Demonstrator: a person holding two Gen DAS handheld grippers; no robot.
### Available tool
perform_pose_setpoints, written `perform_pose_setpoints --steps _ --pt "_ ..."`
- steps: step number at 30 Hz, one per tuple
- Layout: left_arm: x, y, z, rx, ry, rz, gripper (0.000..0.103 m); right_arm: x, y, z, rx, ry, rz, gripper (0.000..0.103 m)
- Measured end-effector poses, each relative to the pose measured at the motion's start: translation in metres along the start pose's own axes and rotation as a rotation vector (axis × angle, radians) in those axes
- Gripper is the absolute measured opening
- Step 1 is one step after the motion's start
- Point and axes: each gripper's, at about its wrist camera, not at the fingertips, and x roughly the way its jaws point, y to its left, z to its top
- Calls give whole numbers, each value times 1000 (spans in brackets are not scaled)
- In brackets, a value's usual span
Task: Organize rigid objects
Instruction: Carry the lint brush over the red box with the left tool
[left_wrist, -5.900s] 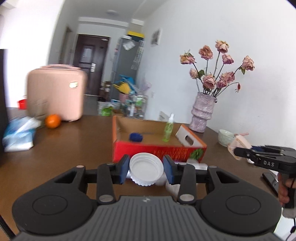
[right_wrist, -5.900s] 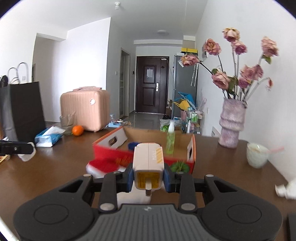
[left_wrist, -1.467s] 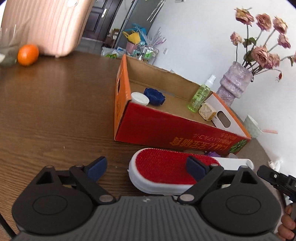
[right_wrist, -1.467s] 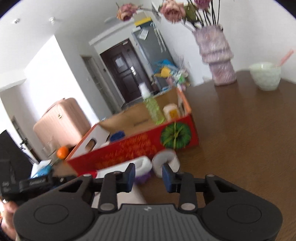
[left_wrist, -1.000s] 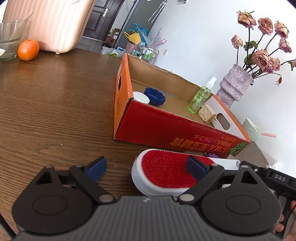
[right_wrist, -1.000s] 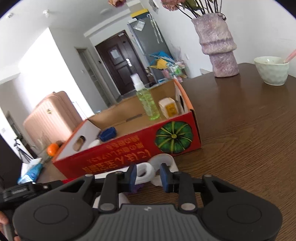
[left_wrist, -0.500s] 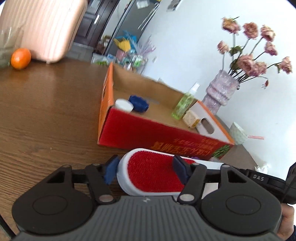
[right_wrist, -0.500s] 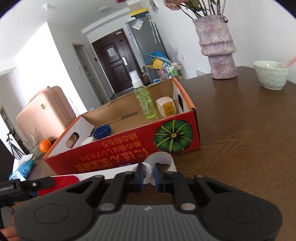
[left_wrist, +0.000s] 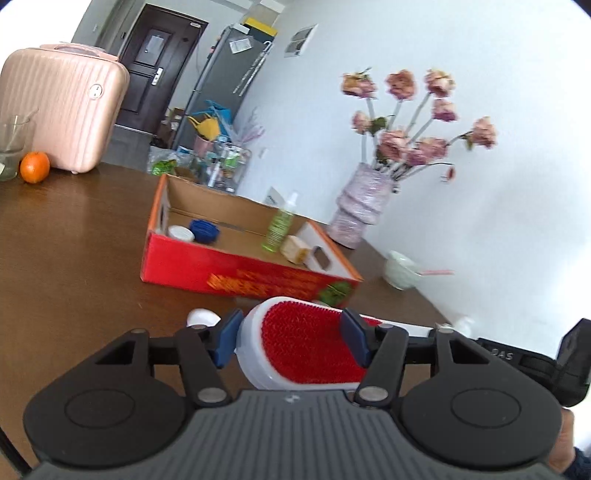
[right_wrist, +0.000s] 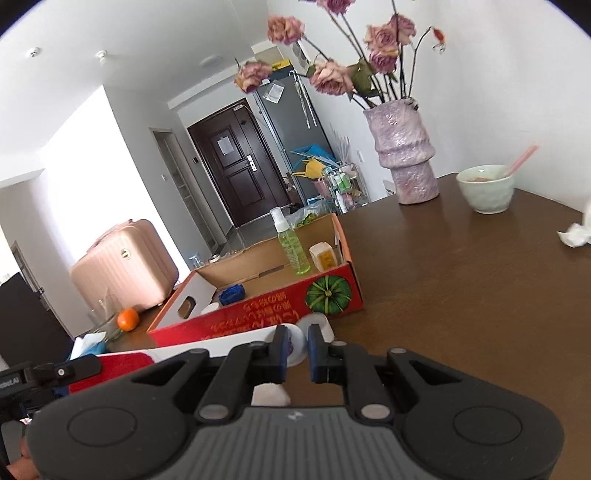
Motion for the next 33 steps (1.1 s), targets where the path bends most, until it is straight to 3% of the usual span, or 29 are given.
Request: perform_pose_setpoints --steps 11,18,26,33 --pt "-73 -49 -27 48 -53 -16 58 -85 -1 -23 10 -56 27 11" --pt "-82 -63 -24 69 -65 -31 58 -105 -5 -21 18 -99 42 11" --pt "-58 -56 2 90 -83 -40 57 -77 -2 4 0 -110 50 12" --pt "-10 -35 52 124 -130 -36 57 -14 11 49 -33 -132 59 12"
